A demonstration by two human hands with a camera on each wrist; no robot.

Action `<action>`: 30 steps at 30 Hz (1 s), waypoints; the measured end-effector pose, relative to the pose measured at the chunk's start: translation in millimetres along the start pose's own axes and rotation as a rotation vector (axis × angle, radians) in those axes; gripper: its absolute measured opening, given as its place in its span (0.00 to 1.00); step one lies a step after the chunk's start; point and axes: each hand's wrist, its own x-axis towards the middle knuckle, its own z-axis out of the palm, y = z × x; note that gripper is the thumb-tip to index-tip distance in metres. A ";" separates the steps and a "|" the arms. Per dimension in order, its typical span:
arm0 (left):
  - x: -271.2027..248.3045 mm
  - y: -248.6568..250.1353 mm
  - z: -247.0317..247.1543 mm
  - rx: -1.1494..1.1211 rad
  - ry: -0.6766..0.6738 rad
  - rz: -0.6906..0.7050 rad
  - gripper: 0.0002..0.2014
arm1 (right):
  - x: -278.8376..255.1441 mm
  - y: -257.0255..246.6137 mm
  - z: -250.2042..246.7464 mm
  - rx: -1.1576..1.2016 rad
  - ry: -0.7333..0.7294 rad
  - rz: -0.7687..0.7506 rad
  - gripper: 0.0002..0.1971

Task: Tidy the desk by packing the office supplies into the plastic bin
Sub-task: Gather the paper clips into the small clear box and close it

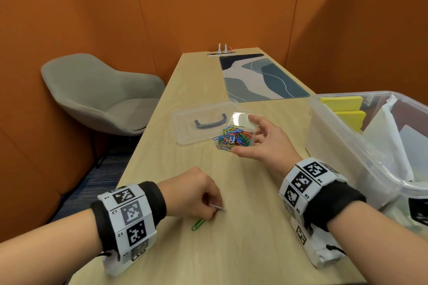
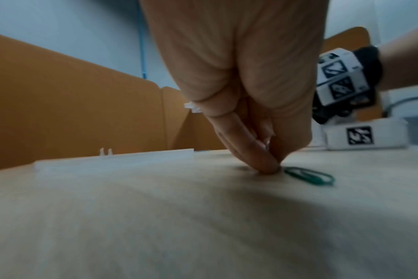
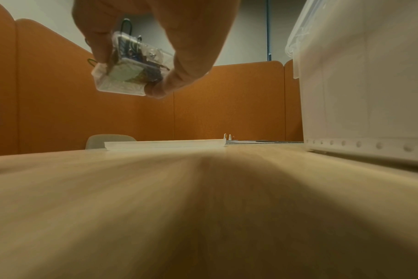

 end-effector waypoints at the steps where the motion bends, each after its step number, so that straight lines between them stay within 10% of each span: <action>1: -0.2 -2.0 -2.3 -0.022 0.014 -0.018 0.09 | 0.1 0.2 -0.2 0.006 -0.002 -0.001 0.45; 10: 20.5 18.1 -89.5 -0.196 0.466 0.012 0.04 | 1.2 1.0 3.1 0.033 -0.026 0.002 0.45; 18: 28.3 20.7 -80.4 -0.148 0.540 -0.001 0.10 | -3.6 0.7 1.3 0.057 -0.025 -0.001 0.44; 24: -11.2 6.0 -33.8 -0.180 -0.105 -0.209 0.10 | -2.6 2.0 2.8 0.039 -0.002 0.005 0.46; 30: -7.9 0.8 -10.2 -0.212 -0.185 -0.244 0.07 | -3.4 1.7 2.8 0.060 -0.008 -0.002 0.45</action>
